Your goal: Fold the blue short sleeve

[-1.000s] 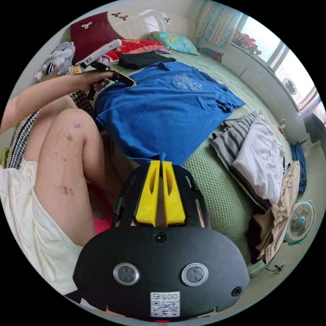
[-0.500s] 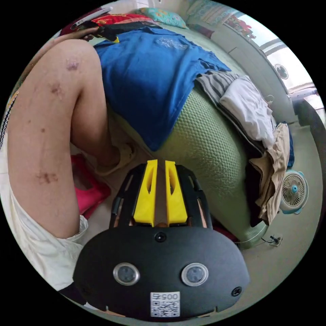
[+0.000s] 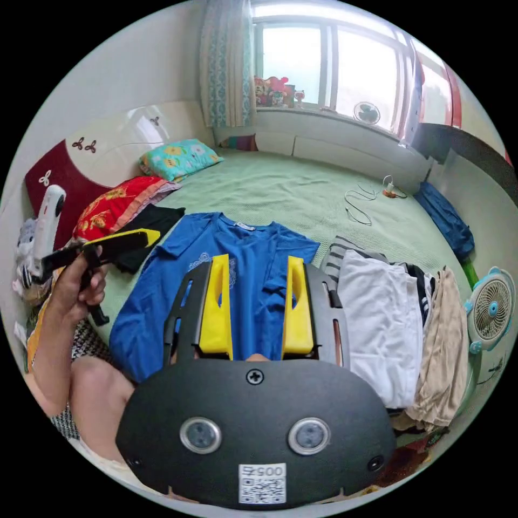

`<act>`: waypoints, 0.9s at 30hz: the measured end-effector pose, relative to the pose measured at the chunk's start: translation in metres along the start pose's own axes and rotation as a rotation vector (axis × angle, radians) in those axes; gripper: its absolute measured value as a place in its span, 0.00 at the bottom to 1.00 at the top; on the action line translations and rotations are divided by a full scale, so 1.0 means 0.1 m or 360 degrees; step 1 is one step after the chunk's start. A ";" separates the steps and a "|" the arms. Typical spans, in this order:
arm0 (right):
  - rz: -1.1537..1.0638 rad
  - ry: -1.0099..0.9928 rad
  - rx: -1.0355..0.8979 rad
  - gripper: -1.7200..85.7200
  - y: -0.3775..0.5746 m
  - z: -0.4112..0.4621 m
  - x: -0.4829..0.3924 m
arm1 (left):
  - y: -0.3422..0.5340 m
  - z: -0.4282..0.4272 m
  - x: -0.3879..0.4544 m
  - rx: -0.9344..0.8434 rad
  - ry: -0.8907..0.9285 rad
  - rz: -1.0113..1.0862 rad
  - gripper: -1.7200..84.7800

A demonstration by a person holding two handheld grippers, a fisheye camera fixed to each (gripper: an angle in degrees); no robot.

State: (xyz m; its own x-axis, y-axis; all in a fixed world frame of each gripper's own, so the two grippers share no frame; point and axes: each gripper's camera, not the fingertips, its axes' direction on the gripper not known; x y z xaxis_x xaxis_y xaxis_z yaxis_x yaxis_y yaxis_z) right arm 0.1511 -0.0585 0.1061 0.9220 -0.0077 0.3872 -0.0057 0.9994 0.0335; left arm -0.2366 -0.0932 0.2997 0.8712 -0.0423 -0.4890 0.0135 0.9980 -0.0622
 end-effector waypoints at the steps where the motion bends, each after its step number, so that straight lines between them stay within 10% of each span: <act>1: 0.0009 0.0025 -0.0046 0.17 -0.08 0.18 0.01 | -0.02 0.08 0.02 -0.0049 0.0002 0.0021 0.01; 20: -0.0462 0.0009 -0.0386 0.09 -0.16 1.22 0.02 | -0.53 1.18 -0.04 -0.0277 -0.0092 0.0130 0.01; 27: -0.0480 0.0076 -0.0368 0.05 -0.26 1.29 0.01 | -0.64 1.38 -0.24 -0.0255 0.0315 -0.0036 0.01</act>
State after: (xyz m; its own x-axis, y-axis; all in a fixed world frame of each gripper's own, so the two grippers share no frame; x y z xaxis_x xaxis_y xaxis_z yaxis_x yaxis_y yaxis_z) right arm 0.1024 -0.0890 0.2244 0.8858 -0.3066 0.3483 0.3513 0.9335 -0.0716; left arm -0.1911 -0.1490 0.4352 0.7582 -0.0890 -0.6459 -0.0595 0.9771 -0.2044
